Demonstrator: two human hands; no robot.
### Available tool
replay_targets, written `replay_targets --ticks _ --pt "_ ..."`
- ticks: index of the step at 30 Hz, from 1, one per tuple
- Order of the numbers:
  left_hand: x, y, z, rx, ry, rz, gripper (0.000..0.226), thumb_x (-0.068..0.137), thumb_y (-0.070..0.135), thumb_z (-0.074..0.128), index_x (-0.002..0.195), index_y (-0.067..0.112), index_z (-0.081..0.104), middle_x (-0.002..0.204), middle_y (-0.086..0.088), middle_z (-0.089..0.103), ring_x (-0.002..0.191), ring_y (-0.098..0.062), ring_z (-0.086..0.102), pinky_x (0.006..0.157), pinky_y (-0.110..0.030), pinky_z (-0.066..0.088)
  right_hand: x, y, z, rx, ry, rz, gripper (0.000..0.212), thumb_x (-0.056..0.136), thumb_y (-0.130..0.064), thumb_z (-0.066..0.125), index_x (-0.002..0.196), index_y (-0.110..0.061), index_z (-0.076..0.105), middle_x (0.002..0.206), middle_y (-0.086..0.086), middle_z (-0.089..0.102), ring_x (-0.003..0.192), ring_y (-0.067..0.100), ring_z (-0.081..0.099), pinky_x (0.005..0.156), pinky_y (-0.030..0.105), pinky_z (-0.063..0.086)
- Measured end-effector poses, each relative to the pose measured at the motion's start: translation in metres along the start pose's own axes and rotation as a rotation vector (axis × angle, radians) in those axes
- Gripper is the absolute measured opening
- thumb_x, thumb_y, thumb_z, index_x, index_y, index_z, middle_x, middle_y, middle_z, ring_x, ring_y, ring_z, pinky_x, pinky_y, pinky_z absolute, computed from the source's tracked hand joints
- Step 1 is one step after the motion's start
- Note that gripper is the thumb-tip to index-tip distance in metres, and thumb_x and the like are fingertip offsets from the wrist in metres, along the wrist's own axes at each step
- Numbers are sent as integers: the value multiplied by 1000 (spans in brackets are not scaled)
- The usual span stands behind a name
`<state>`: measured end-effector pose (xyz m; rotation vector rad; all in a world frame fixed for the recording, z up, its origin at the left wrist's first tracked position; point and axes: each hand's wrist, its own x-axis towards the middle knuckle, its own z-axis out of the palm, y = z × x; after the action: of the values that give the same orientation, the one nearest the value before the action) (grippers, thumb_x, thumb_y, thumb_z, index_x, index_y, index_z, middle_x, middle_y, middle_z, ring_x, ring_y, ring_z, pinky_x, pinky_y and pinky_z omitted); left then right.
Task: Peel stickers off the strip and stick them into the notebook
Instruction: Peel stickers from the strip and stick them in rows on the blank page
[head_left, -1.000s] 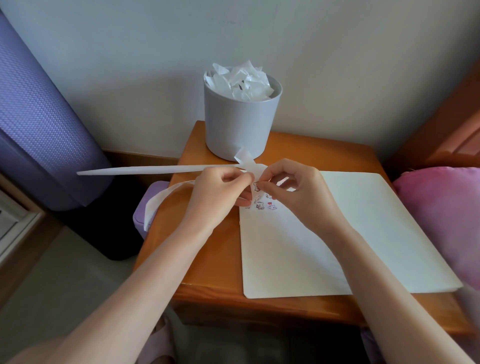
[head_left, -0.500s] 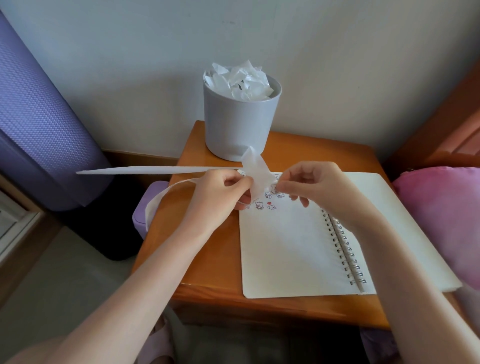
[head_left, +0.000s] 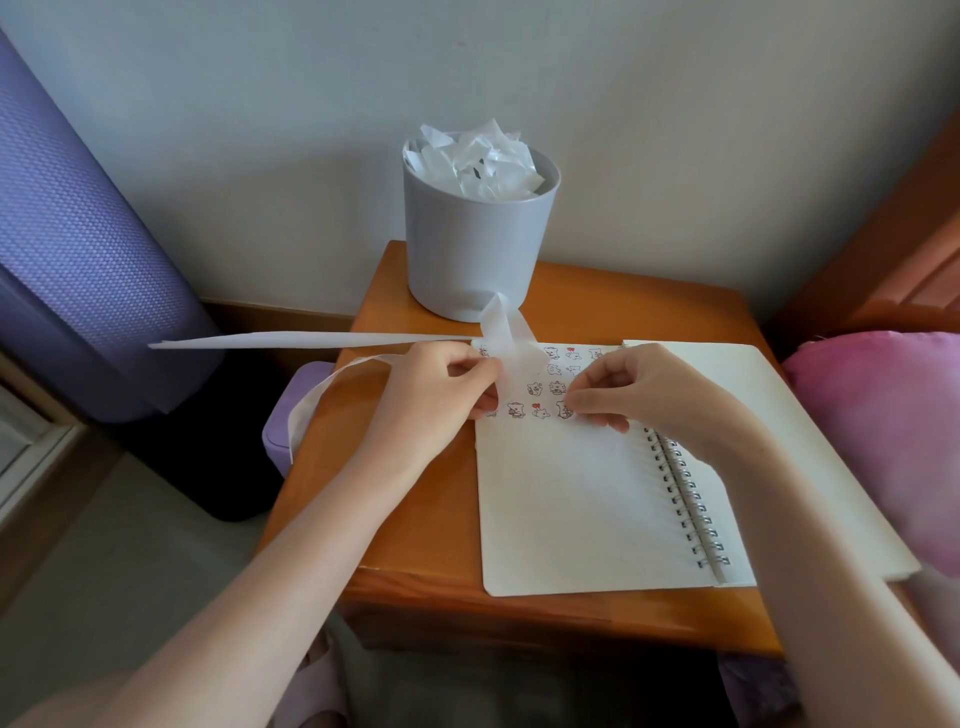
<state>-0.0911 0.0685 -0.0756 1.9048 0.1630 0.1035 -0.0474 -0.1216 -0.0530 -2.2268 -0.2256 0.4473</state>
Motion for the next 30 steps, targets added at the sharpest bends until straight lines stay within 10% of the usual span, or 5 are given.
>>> replay_targets --ticks 30 --pt "0 -4 1 70 6 31 19 91 20 56 79 16 70 73 5 71 64 -2 67 64 -15 54 9 9 12 -140 142 -63 14 80 -12 72 83 -16 59 74 0 60 47 2 47 46 15 39"
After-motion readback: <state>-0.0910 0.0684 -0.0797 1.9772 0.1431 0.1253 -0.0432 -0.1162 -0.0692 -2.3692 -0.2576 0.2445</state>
